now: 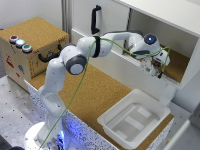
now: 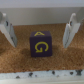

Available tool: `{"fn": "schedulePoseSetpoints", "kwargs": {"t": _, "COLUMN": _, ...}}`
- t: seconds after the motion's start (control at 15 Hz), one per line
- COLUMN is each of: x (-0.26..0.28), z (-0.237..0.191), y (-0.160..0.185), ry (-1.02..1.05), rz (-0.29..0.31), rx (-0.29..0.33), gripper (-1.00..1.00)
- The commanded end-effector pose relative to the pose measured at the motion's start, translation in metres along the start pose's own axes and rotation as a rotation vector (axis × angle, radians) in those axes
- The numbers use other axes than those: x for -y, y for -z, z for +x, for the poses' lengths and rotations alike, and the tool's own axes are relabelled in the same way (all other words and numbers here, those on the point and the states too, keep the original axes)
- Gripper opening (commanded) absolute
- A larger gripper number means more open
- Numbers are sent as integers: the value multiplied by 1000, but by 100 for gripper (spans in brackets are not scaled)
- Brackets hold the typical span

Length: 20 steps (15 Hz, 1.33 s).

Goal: Go towards the purple block and grasp it

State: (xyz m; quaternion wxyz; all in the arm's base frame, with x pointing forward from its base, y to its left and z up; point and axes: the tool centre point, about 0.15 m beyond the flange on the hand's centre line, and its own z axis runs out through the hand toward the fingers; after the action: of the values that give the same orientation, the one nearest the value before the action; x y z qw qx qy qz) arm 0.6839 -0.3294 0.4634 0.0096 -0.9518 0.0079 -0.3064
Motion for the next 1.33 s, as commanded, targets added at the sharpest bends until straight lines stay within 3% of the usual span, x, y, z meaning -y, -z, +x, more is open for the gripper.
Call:
{"fn": "schedulePoseSetpoints", "kwargs": {"t": 0.0, "x": -18, "z": 31, "y": -17, "ry": -25, "rz": 99, "rx": 130, "gripper": -100}}
{"fn": "schedulePoseSetpoints", "kwargs": {"t": 0.47, "x": -21, "z": 13, "y": 7, "ry": -29, "rz": 96, "rx": 95, "gripper": -100}}
{"fn": "schedulePoseSetpoints", "kwargs": {"t": 0.87, "x": -25, "z": -76, "y": 83, "ry": -63, "rz": 65, "rx": 49, "gripper": -100}}
{"fn": "schedulePoseSetpoints", "kwargs": {"t": 0.93, "x": -22, "z": -95, "y": 93, "ry": -51, "rz": 37, "rx": 49, "gripper": -100}}
{"fn": "schedulePoseSetpoints", "kwargs": {"t": 1.27, "x": -34, "z": -168, "y": 106, "ry": -45, "rz": -61, "rx": 132, "gripper": -100}}
